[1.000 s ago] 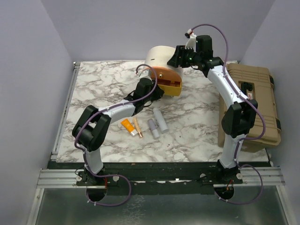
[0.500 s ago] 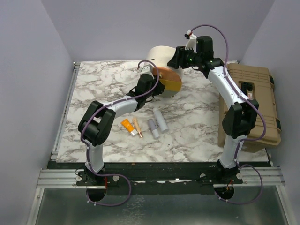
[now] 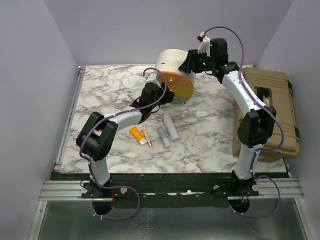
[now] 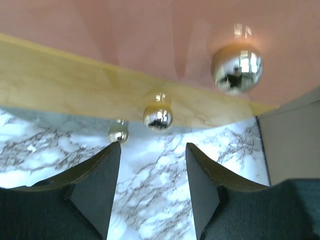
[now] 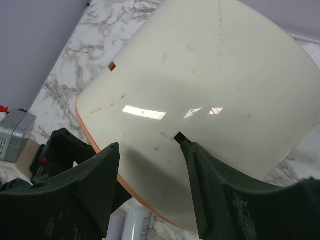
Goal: Organize the makeup
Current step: Close the drawer in the storage box.
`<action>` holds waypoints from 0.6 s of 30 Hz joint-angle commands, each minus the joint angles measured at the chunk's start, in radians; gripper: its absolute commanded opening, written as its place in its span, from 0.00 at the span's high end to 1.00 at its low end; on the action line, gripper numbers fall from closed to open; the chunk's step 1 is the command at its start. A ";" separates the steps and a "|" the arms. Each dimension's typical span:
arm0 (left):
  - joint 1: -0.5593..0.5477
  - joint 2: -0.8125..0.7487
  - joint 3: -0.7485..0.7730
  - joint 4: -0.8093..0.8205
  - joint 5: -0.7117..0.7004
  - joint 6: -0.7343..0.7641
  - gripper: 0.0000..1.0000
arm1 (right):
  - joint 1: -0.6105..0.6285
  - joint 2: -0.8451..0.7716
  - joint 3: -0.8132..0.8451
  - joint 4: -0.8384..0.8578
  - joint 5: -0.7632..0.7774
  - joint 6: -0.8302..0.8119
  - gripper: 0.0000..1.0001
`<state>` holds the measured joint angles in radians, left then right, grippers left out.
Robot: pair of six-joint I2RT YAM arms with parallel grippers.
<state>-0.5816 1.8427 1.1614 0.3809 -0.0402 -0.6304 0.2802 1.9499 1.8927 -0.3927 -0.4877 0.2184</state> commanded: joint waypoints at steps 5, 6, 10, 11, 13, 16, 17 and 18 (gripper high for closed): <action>-0.014 -0.087 -0.162 0.090 -0.027 0.051 0.42 | 0.014 0.007 -0.038 -0.132 -0.026 0.057 0.38; -0.013 -0.076 -0.158 0.093 -0.041 0.051 0.42 | 0.015 0.007 -0.039 -0.130 -0.029 0.059 0.38; -0.013 0.000 -0.104 0.112 -0.049 0.064 0.43 | 0.015 0.012 -0.046 -0.123 -0.041 0.064 0.38; -0.014 0.022 -0.087 0.125 -0.034 0.074 0.44 | 0.014 0.015 -0.044 -0.125 -0.043 0.062 0.38; -0.014 0.060 -0.055 0.134 -0.033 0.079 0.45 | 0.016 0.022 -0.034 -0.135 -0.049 0.059 0.38; -0.014 0.115 -0.024 0.144 -0.033 0.080 0.52 | 0.014 0.022 -0.036 -0.134 -0.058 0.063 0.38; -0.016 0.128 -0.025 0.147 -0.046 0.080 0.52 | 0.014 0.021 -0.036 -0.135 -0.058 0.063 0.38; -0.017 0.136 -0.031 0.154 -0.058 0.081 0.52 | 0.014 0.020 -0.035 -0.137 -0.057 0.061 0.38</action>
<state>-0.5915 1.9274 1.1107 0.4927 -0.0616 -0.5701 0.2802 1.9499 1.8908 -0.3862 -0.4881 0.2531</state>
